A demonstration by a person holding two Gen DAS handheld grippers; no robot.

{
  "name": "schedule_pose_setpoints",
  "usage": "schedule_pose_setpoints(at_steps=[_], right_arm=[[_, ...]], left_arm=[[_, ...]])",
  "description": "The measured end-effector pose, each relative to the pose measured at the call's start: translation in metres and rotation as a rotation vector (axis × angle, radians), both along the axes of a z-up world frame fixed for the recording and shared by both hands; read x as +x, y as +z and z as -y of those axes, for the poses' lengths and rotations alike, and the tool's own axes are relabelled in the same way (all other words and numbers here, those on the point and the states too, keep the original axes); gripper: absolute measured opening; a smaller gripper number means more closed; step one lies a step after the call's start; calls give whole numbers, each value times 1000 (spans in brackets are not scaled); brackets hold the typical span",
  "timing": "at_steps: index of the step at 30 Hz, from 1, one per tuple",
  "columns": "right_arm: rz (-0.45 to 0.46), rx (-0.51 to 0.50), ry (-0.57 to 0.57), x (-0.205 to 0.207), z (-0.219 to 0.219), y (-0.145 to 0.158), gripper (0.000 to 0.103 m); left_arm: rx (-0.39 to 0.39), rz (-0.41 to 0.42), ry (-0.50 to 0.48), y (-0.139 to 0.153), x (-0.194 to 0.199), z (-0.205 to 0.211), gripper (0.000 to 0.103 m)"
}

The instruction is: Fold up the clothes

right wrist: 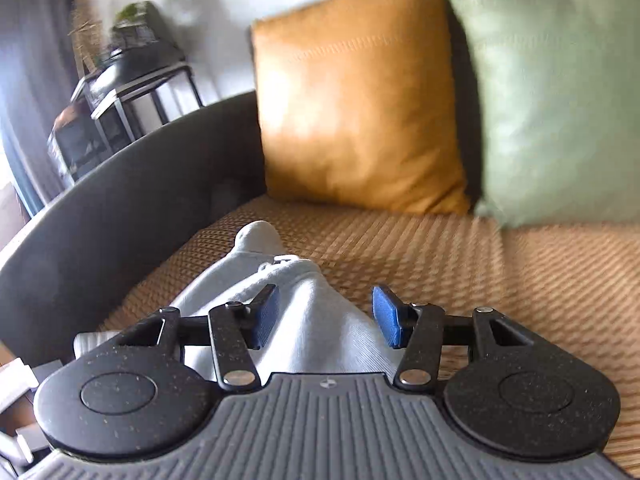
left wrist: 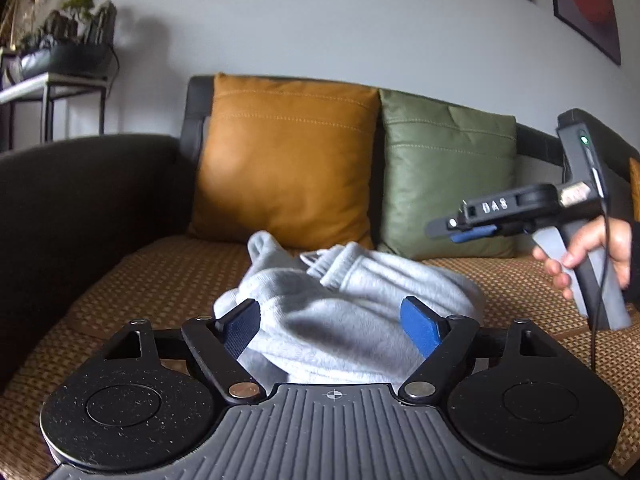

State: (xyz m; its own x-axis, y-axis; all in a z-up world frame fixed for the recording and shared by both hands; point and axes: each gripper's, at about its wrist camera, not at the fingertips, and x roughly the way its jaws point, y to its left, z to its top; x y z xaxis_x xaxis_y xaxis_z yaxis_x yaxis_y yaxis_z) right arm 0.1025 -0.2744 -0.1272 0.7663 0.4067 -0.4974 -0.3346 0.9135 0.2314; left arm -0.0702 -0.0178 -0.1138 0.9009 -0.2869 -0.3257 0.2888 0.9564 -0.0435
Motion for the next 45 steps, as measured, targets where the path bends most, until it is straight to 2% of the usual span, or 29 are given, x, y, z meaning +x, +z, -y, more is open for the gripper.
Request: schedule_pose_setpoints(at_steps=[3, 6, 7, 11, 14, 18, 20, 22, 24, 25, 27, 29, 33, 40, 45], right_arm=[[54, -54, -4, -30, 3, -9, 58], [47, -42, -23, -45, -1, -30, 58], [46, -29, -24, -48, -3, -37, 58], [25, -51, -19, -47, -11, -53, 60], [-3, -86, 2, -40, -14, -54, 60], [-71, -51, 63, -29, -1, -36, 61], [-52, -40, 93, -30, 7, -18, 71], [-6, -64, 117, -30, 12, -1, 79], [6, -80, 132, -23, 15, 11, 79], [10, -86, 139, -19, 16, 17, 81], [-7, -74, 152, -8, 17, 24, 85], [-39, -62, 173, 6, 16, 27, 88], [-118, -70, 243, 44, 8, 17, 92], [-323, -79, 405, 126, -13, -27, 92], [-481, 21, 537, 173, -24, -64, 92]], left_arm=[[113, 46, -67, 7, 0, 37, 90], [307, 40, -110, -18, 7, 74, 90], [315, 18, -98, -28, 10, 76, 88], [127, -12, -66, -54, 11, 53, 88], [128, 15, -61, -59, 10, 56, 90], [96, -36, -30, -40, 5, 51, 93], [24, -50, 83, -24, -4, 40, 94], [-101, -83, 260, -12, -9, 24, 98], [-279, -175, 433, -5, -5, 5, 99], [-346, -234, 473, -6, 1, -1, 99], [-402, -336, 537, -13, 13, -7, 99], [-414, -386, 588, -22, 21, -9, 99], [-512, -404, 613, -38, 22, -17, 102], [-593, -396, 645, -71, 27, -32, 103], [-704, -390, 626, -89, 26, -43, 103]])
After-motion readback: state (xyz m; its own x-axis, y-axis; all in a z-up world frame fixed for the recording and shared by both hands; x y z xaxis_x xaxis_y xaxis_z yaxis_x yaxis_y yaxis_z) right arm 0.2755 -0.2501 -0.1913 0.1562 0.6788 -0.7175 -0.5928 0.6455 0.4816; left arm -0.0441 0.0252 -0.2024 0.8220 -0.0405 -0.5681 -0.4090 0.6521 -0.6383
